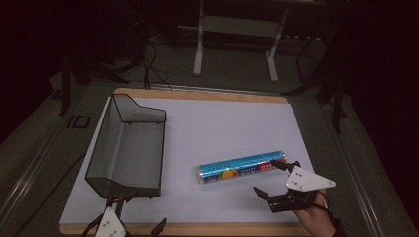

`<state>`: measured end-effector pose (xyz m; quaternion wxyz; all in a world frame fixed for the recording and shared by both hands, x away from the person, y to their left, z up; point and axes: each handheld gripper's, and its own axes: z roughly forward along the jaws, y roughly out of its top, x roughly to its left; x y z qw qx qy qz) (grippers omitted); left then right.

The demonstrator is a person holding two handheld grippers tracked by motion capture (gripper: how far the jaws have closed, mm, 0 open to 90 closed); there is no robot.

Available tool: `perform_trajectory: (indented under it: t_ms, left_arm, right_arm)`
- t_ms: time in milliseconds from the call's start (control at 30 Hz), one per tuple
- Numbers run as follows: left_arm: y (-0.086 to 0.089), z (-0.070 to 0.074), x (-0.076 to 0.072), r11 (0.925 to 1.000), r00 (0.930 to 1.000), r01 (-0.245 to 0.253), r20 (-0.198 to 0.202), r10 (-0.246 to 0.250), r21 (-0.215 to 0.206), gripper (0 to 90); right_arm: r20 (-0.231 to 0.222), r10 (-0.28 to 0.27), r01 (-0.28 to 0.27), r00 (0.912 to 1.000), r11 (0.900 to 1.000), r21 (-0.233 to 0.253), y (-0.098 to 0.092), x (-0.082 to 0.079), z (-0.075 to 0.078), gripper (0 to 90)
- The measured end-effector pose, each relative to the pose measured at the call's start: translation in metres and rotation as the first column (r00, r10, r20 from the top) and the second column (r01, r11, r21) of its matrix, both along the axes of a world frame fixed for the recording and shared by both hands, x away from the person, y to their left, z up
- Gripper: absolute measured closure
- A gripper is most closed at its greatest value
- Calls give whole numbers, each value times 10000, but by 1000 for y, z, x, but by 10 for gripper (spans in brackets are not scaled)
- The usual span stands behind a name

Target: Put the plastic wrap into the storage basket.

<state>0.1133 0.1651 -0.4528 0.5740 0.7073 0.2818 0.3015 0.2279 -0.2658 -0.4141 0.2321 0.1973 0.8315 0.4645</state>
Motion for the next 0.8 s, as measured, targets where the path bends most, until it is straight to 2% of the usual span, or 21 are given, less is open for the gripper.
perform_trajectory:
  t_ms: [167, 300, 433, 467, 500, 667, 700, 733, 767, 800]
  left_arm:
    - [0, 0, 0, 10000, 10000, 6, -10, -6, 0, 40]
    - [0, 0, 0, 10000, 10000, 17, -5, -17, 4, 41]
    - [0, 0, 0, 10000, 10000, 15, -9, -15, 13, 41]
    - [0, 0, 0, 10000, 10000, 18, -6, -18, 10, 40]
    - [0, 0, 0, 10000, 10000, 13, 2, -13, 17, 41]
    - [0, 0, 0, 10000, 10000, 15, -3, -15, 15, 40]
    - [0, 0, 0, 10000, 10000, 25, -19, -25, 19, 41]
    - [0, 0, 0, 10000, 10000, 25, -19, -25, 19, 40]
    - [0, 0, 0, 10000, 10000, 27, -6, -27, 22, 40]
    - [0, 0, 0, 10000, 10000, 27, -7, -27, 21, 40]
  right_arm:
    - [116, 130, -125, 9998, 9988, -465, 0, 5, 2, 89]
    - [11, 398, -395, 9992, 9950, -914, 1, 10, 4, 90]
    - [-57, 514, -517, 9987, 9920, -1150, 5, 17, 5, 90]
    - [-175, 710, -726, 9973, 9901, -1198, 5, 19, 5, 90]
    - [-63, 807, -808, 9967, 9880, -1316, 7, 21, 5, 90]
    - [-187, 1359, -1367, 9905, 9669, -2155, 14, 33, 4, 136]
    - [-351, 1529, -1568, 9876, 9619, -2239, 16, 36, 3, 136]
    - [-351, 1529, -1568, 9876, 9619, -2239, 16, 36, 3, 136]
    - [-457, 1659, -1721, 9851, 9534, -2477, 18, 41, 2, 134]
    - [-373, 1649, -1688, 9856, 9484, -2684, 20, 43, 1, 133]
